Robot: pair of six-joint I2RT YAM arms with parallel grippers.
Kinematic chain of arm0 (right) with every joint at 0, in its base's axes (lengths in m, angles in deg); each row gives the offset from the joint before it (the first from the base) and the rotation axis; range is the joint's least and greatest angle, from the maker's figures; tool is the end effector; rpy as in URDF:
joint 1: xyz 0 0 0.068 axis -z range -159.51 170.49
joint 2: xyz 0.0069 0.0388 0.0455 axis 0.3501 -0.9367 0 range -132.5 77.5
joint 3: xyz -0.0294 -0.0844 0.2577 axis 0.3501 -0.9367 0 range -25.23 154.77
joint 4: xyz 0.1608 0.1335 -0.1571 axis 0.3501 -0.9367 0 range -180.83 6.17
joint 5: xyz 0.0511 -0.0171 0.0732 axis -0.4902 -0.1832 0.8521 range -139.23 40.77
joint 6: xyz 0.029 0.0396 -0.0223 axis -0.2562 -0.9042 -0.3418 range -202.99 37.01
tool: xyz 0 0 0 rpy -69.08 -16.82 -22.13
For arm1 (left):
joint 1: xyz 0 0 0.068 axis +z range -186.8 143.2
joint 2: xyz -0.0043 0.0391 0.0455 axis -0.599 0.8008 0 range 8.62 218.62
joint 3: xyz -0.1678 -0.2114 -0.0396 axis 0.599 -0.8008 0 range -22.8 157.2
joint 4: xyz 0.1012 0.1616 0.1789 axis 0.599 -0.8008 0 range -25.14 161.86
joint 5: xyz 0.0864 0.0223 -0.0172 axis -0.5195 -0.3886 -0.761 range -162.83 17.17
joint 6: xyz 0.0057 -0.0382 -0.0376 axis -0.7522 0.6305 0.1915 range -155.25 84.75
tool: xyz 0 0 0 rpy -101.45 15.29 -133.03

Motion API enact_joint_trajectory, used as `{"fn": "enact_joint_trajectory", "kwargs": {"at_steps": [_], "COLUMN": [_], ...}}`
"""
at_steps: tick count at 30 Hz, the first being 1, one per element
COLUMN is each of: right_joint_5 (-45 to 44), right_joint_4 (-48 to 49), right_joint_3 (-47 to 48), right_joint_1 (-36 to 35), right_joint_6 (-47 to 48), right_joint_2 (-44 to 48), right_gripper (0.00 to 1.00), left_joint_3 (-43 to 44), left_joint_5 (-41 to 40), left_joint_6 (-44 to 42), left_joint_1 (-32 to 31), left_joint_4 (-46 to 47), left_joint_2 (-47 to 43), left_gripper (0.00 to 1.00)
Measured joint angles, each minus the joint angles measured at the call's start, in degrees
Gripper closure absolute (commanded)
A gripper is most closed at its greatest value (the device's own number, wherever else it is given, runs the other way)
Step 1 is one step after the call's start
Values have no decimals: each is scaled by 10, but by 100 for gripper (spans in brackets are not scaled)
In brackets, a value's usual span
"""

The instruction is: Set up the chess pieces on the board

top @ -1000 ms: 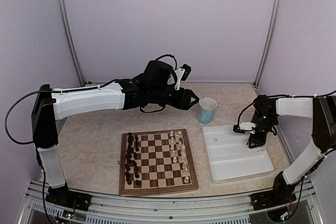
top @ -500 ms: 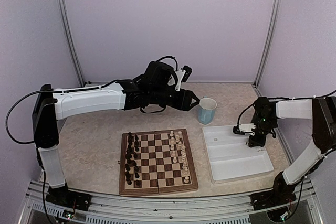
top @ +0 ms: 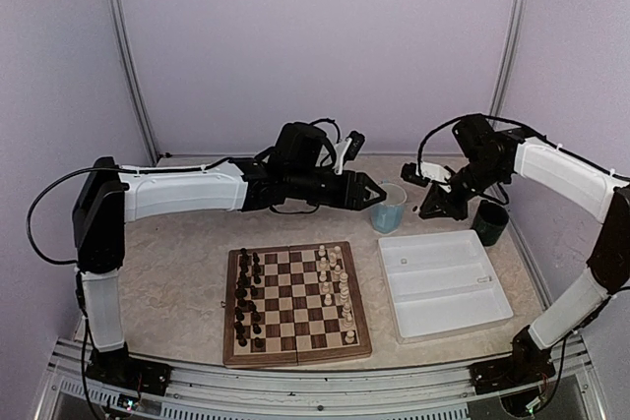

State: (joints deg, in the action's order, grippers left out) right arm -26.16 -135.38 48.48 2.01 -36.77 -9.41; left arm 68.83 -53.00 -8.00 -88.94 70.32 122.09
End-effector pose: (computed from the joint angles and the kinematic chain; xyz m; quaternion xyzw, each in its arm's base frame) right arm 0.2836 0.1095 0.2829 -0.5486 0.7843 0.1381 0.2547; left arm 0.2810 -0.3812 0.2775 0.2698 0.7835 -0.4562 0.3243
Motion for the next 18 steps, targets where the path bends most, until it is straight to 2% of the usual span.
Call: {"fn": "enact_joint_trajectory", "kwargs": {"at_steps": [7,11,18], "right_joint_5": [67,68,63], "right_joint_4": [-20,-22,-23], "right_joint_3": [95,102,102], "right_joint_1": [-67,-95,-119], "right_joint_6": [-28,-35,-43], "right_joint_2": [-30,-40,-42], "right_gripper": [90,90,90], "left_joint_3": [0,-2,-4], "left_joint_5": [62,78,93], "left_joint_6": [52,71,92], "left_joint_1": [1,1,0], "left_joint_4": [42,57,71], "left_joint_2": [25,25,26], "left_gripper": [49,51,62]}}
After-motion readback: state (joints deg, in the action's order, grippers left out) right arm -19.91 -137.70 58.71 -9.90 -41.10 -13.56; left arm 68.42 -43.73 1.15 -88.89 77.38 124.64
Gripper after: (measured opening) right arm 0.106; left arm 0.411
